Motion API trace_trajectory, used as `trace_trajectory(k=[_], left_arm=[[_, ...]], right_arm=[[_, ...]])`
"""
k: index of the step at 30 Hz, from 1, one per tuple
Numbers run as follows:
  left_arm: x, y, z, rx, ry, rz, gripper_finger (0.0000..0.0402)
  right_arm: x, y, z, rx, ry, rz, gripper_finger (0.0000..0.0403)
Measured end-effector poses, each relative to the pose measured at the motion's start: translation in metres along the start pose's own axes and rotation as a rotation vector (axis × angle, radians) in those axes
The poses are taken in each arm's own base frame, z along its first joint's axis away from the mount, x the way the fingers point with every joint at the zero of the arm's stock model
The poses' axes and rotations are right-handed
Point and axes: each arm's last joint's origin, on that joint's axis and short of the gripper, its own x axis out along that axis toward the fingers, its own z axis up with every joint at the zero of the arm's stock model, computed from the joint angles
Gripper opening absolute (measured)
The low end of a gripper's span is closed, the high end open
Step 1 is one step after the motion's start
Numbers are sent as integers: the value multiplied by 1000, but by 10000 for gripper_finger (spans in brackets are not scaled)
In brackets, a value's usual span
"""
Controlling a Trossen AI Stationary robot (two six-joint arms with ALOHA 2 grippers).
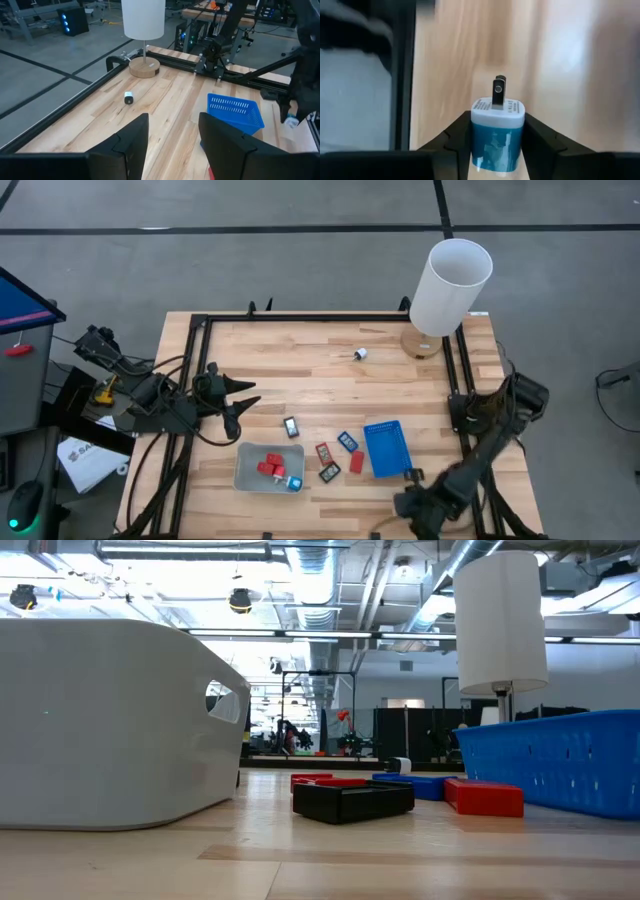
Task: Pick & Place Office items
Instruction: Put the blue charger adapter into the gray bin
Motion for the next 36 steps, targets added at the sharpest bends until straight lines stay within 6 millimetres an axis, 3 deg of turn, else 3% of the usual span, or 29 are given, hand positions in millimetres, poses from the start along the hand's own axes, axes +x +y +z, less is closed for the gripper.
trace_trajectory(k=[4,8,14,17,19,21,24,27,34,36], left_arm=[[0,0,0,2,6,-9,176],[0,0,-3,20,40,-40,176],[-1,4,-12,36,130,-46,177],[-1,6,-15,37,158,-42,179],[-1,6,-15,39,159,-41,180],[-1,6,-15,45,159,-42,180],[-2,8,-16,51,163,-39,180],[-5,13,-15,59,168,-34,182],[-13,28,-10,48,112,32,182],[-14,32,-9,43,102,46,182]], right_arm=[[-32,-21,23,-5,-94,28,124],[-74,-58,52,50,-276,30,124],[-135,-121,99,187,-670,126,124],[-152,-148,125,187,-880,192,124],[-148,-160,141,175,-925,249,124],[-131,-164,155,151,-876,295,124],[-108,-160,180,94,-852,335,124],[-100,-154,204,27,-868,387,124],[-88,-157,237,-94,-852,413,124],[-75,-159,240,-118,-802,385,124]])
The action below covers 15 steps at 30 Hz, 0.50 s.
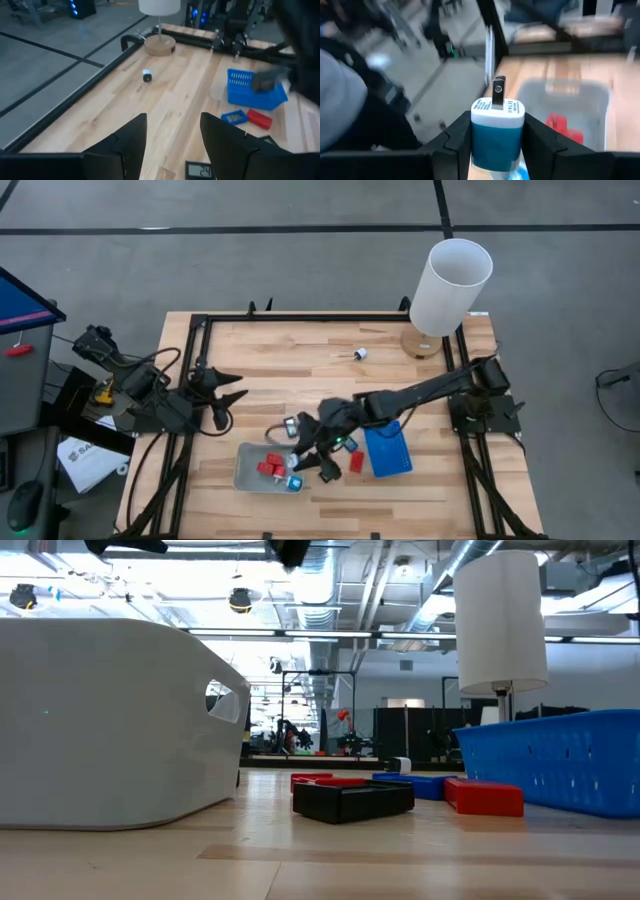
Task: Pick & Place Office items
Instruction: Put the blue charger adapter into the gray bin
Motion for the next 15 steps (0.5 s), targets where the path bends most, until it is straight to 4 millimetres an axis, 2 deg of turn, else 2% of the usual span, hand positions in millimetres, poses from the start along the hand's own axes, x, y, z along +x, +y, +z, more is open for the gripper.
trace_trajectory(k=[10,15], left_arm=[[1,4,2,-14,-7,26,182],[2,4,1,-13,-5,27,182]], right_arm=[[49,-23,-31,-81,102,-19,124],[59,-24,-39,-108,166,-40,124]])
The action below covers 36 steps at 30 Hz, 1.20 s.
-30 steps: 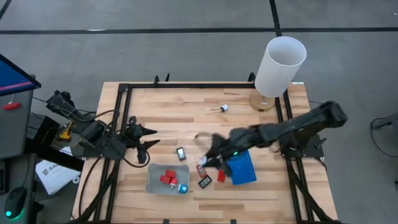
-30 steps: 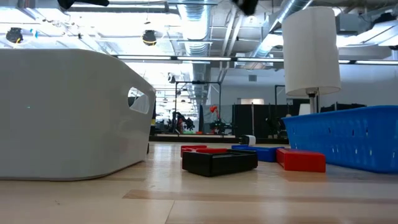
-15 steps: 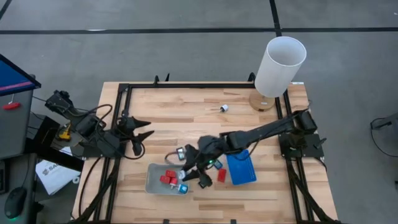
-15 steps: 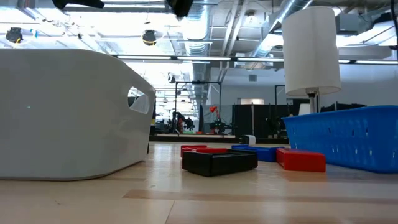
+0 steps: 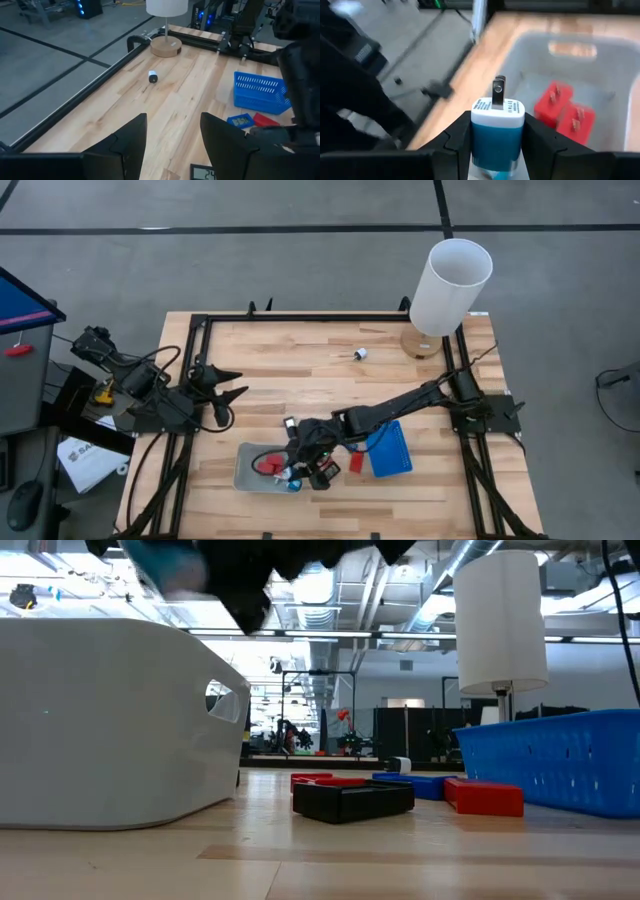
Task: Pick & Place Office items
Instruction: Put the blue charger adapter into the gray bin, then put the white charger adapter into the gray bin
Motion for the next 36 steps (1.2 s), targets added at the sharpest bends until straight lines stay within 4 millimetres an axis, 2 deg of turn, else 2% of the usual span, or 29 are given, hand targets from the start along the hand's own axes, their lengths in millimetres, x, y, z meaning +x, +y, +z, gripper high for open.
trace_trajectory(k=[4,17,22,25,31,36], left_arm=[[0,0,0,-15,-1,0,182],[0,0,0,-26,-2,1,182],[0,0,0,-38,-2,1,182],[0,0,0,-41,-2,1,182],[0,0,0,-41,-2,1,182],[0,0,0,-39,-1,2,182]], right_arm=[[1,1,0,-33,3,-79,124],[-1,0,-5,-21,56,-85,125],[-2,-4,-6,25,66,-99,183],[-2,-6,-5,50,62,-104,197],[-5,-13,-5,110,54,-118,174],[-16,-32,-2,213,47,-148,139]])
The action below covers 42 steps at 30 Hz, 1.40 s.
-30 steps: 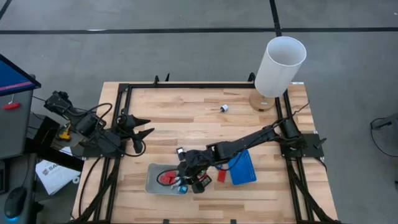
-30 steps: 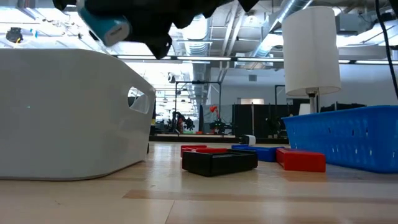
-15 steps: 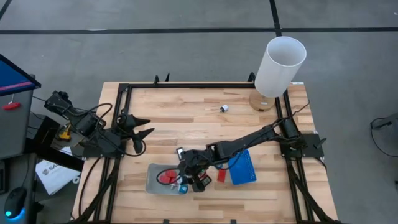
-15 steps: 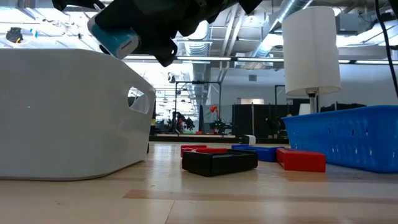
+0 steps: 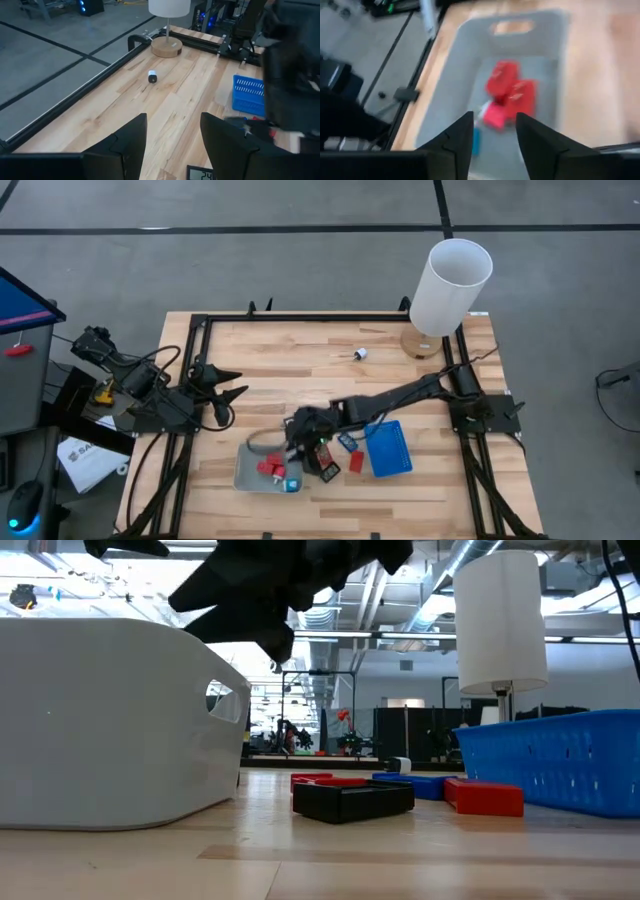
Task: Pick & Place Office items
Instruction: Put the white charger adapter into the gray bin
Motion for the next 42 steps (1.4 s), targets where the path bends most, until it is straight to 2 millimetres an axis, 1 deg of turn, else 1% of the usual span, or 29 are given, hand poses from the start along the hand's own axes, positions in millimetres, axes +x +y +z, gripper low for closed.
trace_trajectory(k=[2,5,9,10,12,15,17,20,22,24,28,32,35,39,42], left_arm=[[0,0,-1,7,4,3,182],[0,1,-2,24,12,9,182],[0,3,-3,44,22,17,182],[0,3,-3,45,22,18,182],[0,3,-3,47,21,19,182],[0,3,-3,47,15,27,182],[0,3,-3,47,11,32,182],[0,3,-3,41,2,40,182],[0,3,-2,33,-5,42,182],[0,3,-2,27,-9,40,182],[0,1,0,8,-18,33,182],[0,1,0,2,-24,35,182],[0,1,1,1,-26,37,182],[0,1,1,-8,-31,33,182],[0,0,2,-15,-34,31,182]], right_arm=[[-13,-9,7,27,-5,-22,128],[-41,-24,17,70,19,-84,119],[-86,-57,20,201,104,-287,121],[-99,-67,20,270,115,-353,124],[-123,-91,19,461,112,-476,134],[-151,-127,9,742,128,-603,155],[-166,-148,1,899,145,-659,173],[-184,-176,-9,1099,139,-737,202],[-194,-190,-15,1215,111,-776,220],[-203,-201,-16,1306,47,-799,234],[-214,-212,-20,1449,-12,-829,247],[-216,-215,-21,1627,-103,-862,250],[-215,-213,-21,1748,-196,-925,250],[-212,-204,-25,1990,-292,-1013,249],[-211,-198,-29,2080,-365,-1128,249]])
